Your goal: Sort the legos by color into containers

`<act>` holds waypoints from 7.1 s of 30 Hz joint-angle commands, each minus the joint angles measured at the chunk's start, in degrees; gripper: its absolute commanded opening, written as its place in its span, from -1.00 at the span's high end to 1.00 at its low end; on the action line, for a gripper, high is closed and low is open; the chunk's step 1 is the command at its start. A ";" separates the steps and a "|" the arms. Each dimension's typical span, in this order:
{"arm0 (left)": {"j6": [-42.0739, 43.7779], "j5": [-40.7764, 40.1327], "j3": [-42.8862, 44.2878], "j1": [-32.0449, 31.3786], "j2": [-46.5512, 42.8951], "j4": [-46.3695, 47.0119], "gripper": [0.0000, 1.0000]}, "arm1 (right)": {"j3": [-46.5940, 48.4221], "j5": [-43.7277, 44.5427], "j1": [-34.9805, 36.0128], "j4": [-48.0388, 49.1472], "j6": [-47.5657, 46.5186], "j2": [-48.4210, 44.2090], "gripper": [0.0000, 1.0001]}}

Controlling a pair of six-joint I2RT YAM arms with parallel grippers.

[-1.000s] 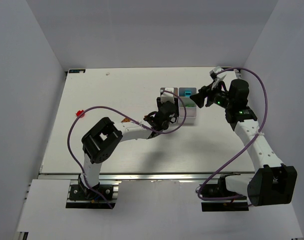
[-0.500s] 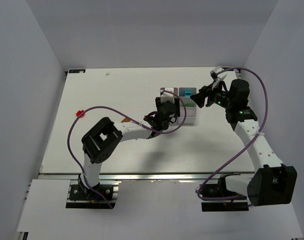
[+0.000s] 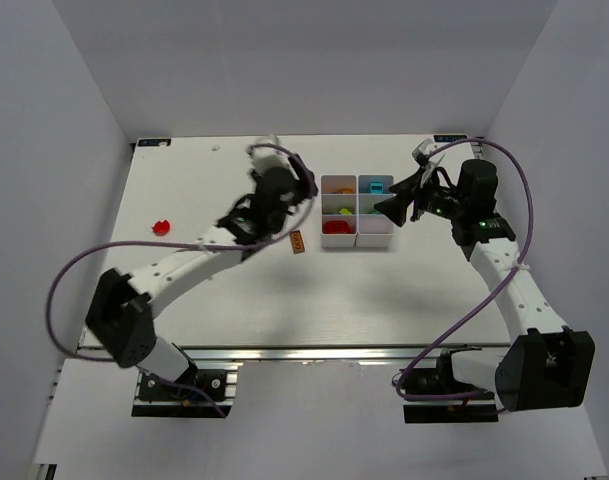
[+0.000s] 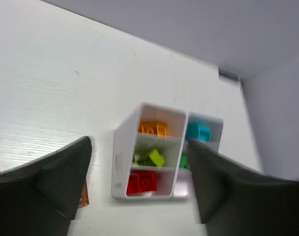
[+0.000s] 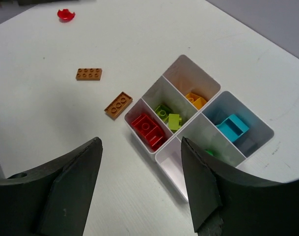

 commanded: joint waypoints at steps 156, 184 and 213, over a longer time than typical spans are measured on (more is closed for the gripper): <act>-19.10 42.56 1.66 18.44 1.22 -21.01 0.51 | 6.90 -1.91 0.71 -2.00 1.17 8.24 -0.42; -32.10 13.90 34.28 0.32 26.80 -40.78 0.38 | 5.32 -1.82 0.44 -2.70 0.56 5.78 -0.43; -33.16 15.30 34.72 -0.38 30.58 -42.98 -0.24 | 4.35 -1.73 0.18 -2.52 0.56 5.43 -0.43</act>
